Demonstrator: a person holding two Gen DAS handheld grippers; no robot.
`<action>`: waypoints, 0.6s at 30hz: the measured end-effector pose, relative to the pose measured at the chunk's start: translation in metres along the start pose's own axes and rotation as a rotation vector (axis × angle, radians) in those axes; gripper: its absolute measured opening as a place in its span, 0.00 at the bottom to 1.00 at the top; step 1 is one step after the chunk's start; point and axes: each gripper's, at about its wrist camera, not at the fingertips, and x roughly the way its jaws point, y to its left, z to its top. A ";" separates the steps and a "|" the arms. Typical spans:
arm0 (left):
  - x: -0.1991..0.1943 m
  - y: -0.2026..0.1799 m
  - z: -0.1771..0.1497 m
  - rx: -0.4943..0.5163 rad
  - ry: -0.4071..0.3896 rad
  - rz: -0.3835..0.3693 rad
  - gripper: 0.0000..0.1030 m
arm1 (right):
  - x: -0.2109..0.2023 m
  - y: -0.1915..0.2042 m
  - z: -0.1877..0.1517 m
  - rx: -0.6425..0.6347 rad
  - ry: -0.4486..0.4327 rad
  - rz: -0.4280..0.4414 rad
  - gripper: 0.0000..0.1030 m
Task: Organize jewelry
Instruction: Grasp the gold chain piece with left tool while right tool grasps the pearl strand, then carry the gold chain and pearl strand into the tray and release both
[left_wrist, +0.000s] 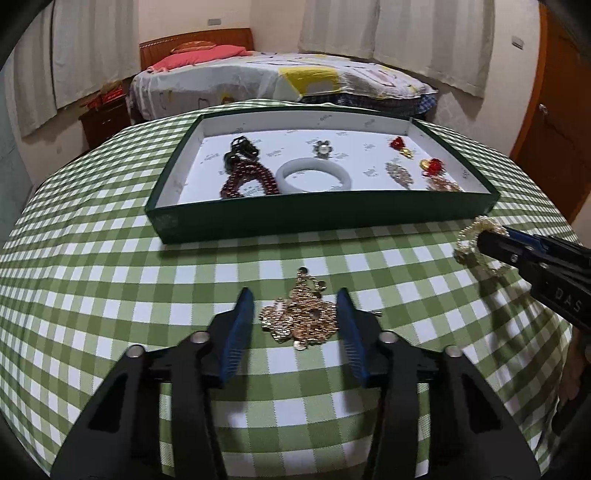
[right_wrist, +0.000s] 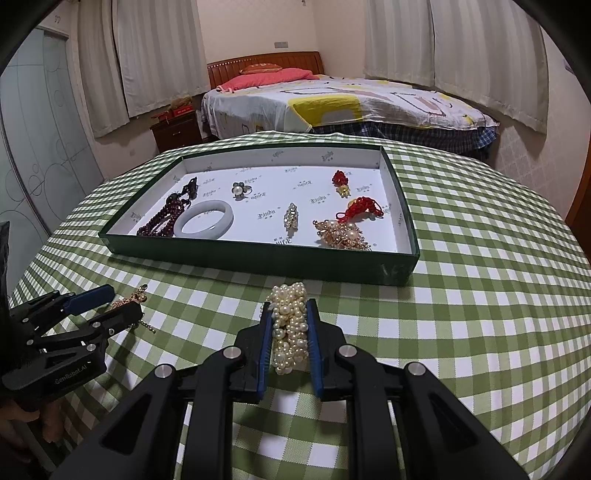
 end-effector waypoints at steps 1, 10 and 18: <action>0.000 -0.001 0.000 0.005 -0.001 -0.005 0.33 | 0.000 0.000 0.000 0.000 0.000 0.001 0.18; -0.002 -0.001 -0.001 0.000 -0.007 -0.063 0.15 | 0.001 0.001 -0.001 0.001 0.001 0.002 0.18; -0.004 -0.002 -0.002 -0.001 -0.012 -0.061 0.12 | 0.000 0.000 -0.002 0.003 -0.002 0.002 0.18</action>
